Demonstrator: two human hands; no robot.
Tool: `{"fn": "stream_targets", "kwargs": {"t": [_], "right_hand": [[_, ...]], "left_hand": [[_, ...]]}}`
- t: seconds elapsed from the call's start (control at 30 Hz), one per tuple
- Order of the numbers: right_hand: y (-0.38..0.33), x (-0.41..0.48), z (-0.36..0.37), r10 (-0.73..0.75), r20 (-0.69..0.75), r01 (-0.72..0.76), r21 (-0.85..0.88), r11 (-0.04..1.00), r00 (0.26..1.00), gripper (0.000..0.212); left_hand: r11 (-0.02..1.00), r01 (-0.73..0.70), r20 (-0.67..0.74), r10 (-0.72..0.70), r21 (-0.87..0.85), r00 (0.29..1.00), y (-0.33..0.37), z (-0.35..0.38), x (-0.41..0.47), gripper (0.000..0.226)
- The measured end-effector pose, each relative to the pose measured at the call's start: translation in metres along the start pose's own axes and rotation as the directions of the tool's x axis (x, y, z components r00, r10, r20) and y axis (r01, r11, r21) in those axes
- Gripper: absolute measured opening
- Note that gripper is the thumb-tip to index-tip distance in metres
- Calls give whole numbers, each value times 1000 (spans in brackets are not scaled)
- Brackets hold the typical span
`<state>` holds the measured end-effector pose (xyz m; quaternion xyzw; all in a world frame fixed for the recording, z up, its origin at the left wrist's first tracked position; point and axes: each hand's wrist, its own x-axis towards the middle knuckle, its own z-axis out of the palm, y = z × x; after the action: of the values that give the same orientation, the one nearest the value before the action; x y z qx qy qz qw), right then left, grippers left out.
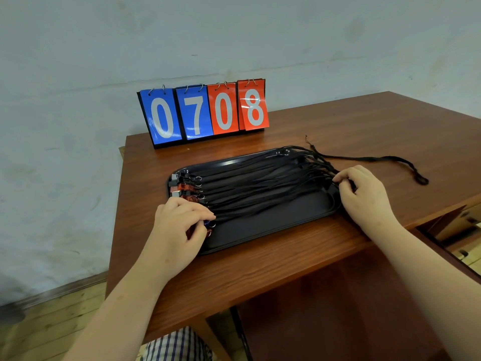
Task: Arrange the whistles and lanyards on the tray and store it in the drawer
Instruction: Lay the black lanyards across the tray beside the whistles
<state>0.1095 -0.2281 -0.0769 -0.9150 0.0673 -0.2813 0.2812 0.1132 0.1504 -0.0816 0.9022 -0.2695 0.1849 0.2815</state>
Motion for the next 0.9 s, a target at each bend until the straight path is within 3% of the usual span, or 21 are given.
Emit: {"fn": "stream_targets", "kwargs": {"t": [0.3, 0.63, 0.9], "right_hand": [[0, 0, 0, -1, -29, 0, -25, 1000, 1000, 22], [2, 0, 1, 10, -65, -12, -25, 1000, 998, 22], [2, 1, 1, 43, -35, -44, -25, 999, 998, 25]], "left_hand": [[1000, 2, -30, -2, 11, 1000, 3, -3, 0, 30], [1000, 17, -174, -14, 14, 985, 3, -7, -1, 24], [993, 116, -202, -121, -35, 972, 4, -6, -2, 18]]}}
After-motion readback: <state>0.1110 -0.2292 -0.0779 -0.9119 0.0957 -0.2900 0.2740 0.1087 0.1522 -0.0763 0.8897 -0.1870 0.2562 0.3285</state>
